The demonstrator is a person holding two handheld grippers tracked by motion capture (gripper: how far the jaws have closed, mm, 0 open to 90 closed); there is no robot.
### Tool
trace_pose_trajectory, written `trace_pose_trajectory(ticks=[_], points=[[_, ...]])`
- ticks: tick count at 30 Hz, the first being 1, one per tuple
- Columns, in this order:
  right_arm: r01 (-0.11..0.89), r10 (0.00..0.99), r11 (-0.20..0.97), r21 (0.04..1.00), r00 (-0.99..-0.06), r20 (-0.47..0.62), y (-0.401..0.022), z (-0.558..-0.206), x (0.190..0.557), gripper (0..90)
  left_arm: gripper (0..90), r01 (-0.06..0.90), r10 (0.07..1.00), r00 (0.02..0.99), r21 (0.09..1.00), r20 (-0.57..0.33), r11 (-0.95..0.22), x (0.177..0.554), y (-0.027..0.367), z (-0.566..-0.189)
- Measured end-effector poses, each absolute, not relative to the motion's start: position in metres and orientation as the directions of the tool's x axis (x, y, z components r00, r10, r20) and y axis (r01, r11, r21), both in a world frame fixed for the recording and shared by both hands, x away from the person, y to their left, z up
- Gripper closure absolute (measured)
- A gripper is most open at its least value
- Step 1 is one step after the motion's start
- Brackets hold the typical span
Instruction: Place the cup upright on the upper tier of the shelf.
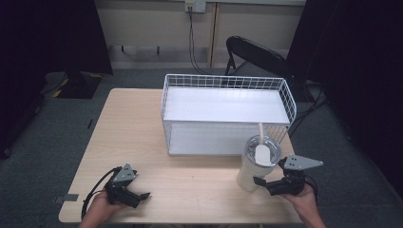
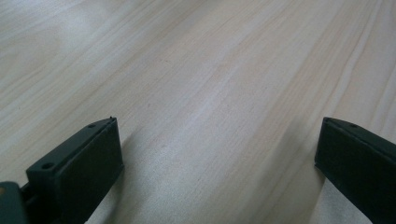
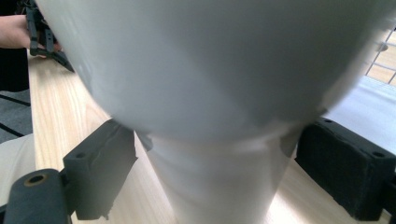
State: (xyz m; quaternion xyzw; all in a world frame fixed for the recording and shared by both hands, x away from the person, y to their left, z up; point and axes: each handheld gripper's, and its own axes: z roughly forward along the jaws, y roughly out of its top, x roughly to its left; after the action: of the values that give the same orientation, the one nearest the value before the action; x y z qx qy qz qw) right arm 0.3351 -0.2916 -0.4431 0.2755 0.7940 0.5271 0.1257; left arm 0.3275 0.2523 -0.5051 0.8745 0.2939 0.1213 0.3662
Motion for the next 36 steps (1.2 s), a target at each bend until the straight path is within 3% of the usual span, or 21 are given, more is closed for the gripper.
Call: trace_pose_trajectory(ticks=[36], points=[[0.245, 0.551, 0.262, 0.933, -0.832, 0.064, -0.279, -0.453, 0.345, 8.7, 0.1, 0.425, 0.603, 0.798, 0.712, -0.003, -0.559, 0.328, 0.252, -0.505]])
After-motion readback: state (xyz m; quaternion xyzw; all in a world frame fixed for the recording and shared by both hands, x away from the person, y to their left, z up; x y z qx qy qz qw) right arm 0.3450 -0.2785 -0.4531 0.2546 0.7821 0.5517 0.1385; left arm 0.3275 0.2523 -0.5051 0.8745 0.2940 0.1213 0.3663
